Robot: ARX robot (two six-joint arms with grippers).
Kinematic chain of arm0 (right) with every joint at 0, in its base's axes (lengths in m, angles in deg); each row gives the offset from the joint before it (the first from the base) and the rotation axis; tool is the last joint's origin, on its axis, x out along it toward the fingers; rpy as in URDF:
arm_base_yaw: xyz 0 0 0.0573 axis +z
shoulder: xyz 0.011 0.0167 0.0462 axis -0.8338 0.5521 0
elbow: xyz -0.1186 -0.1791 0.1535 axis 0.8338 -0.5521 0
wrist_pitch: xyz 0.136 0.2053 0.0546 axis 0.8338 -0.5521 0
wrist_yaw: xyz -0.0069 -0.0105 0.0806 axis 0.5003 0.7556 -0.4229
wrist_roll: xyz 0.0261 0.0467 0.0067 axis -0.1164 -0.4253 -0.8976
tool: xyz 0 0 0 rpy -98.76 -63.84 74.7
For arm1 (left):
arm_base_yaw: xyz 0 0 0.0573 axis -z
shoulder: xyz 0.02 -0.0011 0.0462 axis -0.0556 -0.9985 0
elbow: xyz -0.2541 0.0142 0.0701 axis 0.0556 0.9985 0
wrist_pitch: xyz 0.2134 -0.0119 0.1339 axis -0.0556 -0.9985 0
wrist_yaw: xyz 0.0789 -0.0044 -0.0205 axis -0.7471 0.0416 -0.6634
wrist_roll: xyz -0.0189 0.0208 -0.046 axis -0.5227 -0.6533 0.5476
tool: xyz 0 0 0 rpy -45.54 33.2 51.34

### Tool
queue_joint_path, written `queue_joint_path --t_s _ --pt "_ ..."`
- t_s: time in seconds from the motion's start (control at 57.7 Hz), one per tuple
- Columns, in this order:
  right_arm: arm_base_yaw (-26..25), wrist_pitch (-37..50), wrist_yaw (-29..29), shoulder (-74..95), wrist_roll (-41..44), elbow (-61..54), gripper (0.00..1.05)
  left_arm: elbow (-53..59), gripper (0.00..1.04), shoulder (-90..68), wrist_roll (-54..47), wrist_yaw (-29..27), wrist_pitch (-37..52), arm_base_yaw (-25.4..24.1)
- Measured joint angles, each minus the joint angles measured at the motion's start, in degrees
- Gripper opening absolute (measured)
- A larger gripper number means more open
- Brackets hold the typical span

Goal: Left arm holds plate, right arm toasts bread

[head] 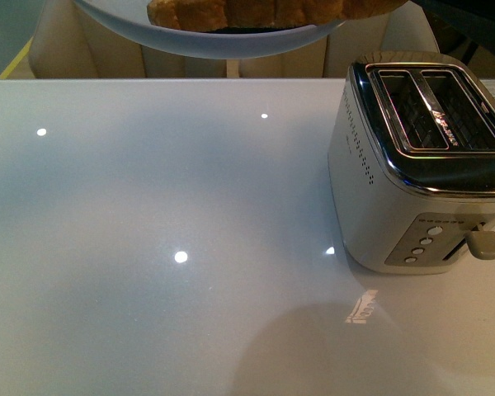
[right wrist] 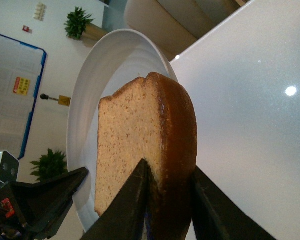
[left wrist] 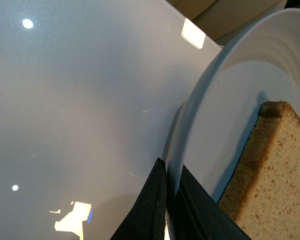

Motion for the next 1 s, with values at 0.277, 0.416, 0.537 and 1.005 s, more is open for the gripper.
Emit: queue_joint_path --t_s 0.277,0.416,0.537,1.005 --pt "-0.04 -0.37 0.0 -1.22 1.29 0.7 0.03 0.0 0.03 0.0 0.02 0.02 0.0 0.0" --pt "-1.4 -1.66 0.02 -4.44 3.17 2.1 0.03 0.0 0.03 0.0 0.04 0.02 0.0 0.0" --pt "-4.35 -4.24 1.05 -8.2 6.64 5.35 0.03 0.0 0.03 0.0 0.09 0.02 0.0 0.0" --pt "-15.74 -12.55 15.43 -9.62 45.0 7.91 0.03 0.0 0.03 0.0 0.44 0.07 0.0 0.0"
